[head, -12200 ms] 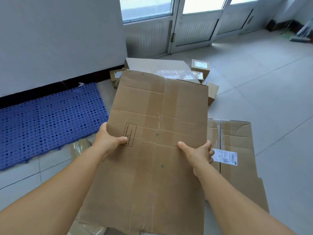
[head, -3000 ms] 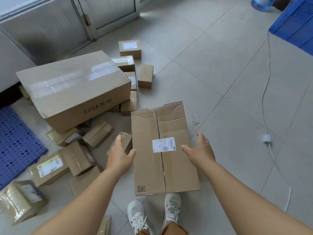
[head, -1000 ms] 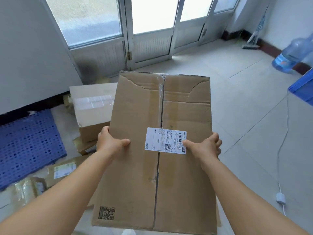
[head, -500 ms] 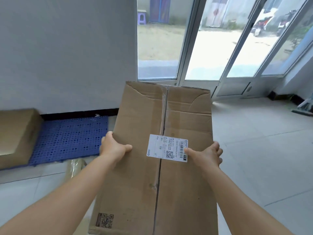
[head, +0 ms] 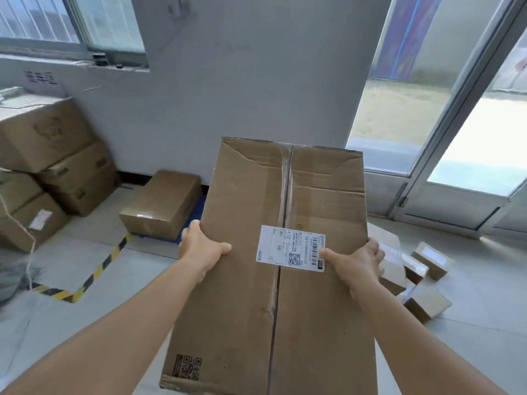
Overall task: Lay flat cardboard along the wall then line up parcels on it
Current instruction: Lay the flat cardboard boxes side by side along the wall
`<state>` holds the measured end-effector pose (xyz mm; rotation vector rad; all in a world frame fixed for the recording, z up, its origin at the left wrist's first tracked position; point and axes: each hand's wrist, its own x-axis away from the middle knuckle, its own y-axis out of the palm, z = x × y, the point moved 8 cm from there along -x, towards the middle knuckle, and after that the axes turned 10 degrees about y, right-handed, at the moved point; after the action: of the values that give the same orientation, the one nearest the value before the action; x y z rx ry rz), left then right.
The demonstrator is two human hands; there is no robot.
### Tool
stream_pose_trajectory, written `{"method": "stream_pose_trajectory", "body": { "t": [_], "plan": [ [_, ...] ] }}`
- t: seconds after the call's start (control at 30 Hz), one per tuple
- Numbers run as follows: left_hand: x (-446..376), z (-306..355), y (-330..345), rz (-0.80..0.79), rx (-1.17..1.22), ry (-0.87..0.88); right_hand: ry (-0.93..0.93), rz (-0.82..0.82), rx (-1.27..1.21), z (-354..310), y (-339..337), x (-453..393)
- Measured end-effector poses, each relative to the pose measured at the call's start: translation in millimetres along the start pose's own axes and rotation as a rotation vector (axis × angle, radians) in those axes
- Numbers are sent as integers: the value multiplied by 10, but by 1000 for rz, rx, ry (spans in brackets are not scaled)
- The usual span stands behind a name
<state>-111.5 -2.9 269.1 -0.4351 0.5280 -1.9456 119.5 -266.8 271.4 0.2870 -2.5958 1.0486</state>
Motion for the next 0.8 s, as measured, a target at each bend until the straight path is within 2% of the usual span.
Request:
{"method": "stream_pose_trajectory", "body": {
  "t": [0.27, 0.53, 0.8],
  "plan": [
    [-188, -617, -1350, 147, 16, -74, -136, -98, 38, -743, 986, 797],
    [-594, -1254, -2696, 197, 29, -77, -191, -125, 43, -1389, 1997, 1763],
    [-984, -1700, -3603, 241, 54, -69, -217, -135, 42, -1920, 2799, 2326]
  ]
}}
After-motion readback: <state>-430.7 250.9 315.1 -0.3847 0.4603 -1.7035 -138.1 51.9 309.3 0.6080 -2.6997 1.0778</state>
